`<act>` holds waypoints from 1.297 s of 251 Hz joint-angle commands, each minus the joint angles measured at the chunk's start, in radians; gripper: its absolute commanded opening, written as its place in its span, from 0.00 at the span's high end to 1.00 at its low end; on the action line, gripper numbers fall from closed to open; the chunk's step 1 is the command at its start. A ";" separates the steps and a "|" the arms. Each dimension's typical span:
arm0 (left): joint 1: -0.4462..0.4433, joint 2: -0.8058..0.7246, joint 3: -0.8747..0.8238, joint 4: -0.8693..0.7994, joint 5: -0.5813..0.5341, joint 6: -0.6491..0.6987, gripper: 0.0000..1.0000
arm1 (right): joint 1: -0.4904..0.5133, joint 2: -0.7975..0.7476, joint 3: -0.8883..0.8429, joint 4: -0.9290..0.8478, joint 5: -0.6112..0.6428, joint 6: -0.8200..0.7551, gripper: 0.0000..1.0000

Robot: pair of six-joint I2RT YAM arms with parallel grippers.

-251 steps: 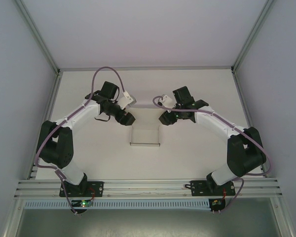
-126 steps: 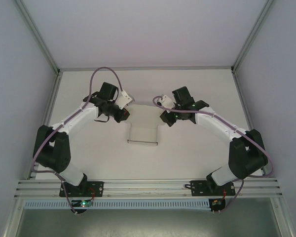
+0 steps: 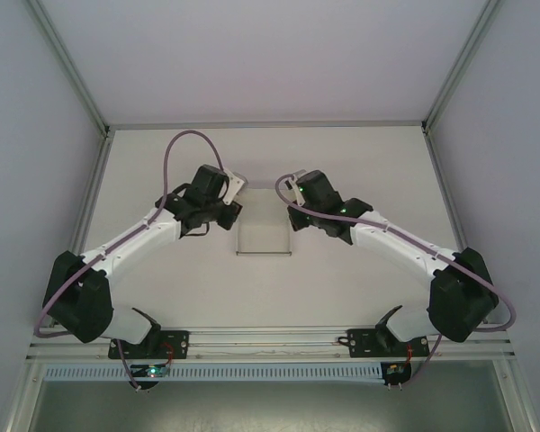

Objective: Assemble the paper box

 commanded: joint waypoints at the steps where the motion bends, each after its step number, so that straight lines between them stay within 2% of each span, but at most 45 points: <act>1: -0.050 -0.002 0.029 0.060 -0.216 -0.208 1.00 | 0.029 0.007 0.002 0.088 0.195 0.281 0.99; 43: -0.111 0.027 0.027 0.109 -0.372 -0.428 1.00 | 0.047 -0.002 -0.054 0.242 0.202 0.482 1.00; 80: -0.138 0.048 0.032 0.142 -0.412 -0.596 1.00 | 0.070 0.014 -0.057 0.322 0.195 0.540 1.00; 114: -0.145 0.042 0.009 0.219 -0.387 -0.658 1.00 | 0.076 0.021 -0.082 0.376 0.221 0.595 0.98; 145: -0.148 0.035 0.005 0.196 -0.451 -0.738 1.00 | 0.092 0.030 -0.096 0.417 0.239 0.625 0.97; 162: -0.149 0.038 0.000 0.208 -0.471 -0.742 1.00 | 0.101 0.047 -0.103 0.438 0.246 0.627 0.97; 211: -0.149 0.057 -0.065 0.302 -0.416 -0.732 1.00 | 0.107 0.089 -0.152 0.541 0.264 0.630 0.96; 248: -0.148 0.079 -0.090 0.340 -0.390 -0.716 1.00 | 0.124 0.099 -0.231 0.701 0.281 0.611 0.97; 298: -0.153 0.091 -0.137 0.394 -0.399 -0.731 1.00 | 0.159 0.101 -0.273 0.703 0.323 0.562 0.96; 325: -0.171 0.081 -0.195 0.462 -0.402 -0.740 1.00 | 0.166 0.116 -0.310 0.730 0.344 0.592 0.96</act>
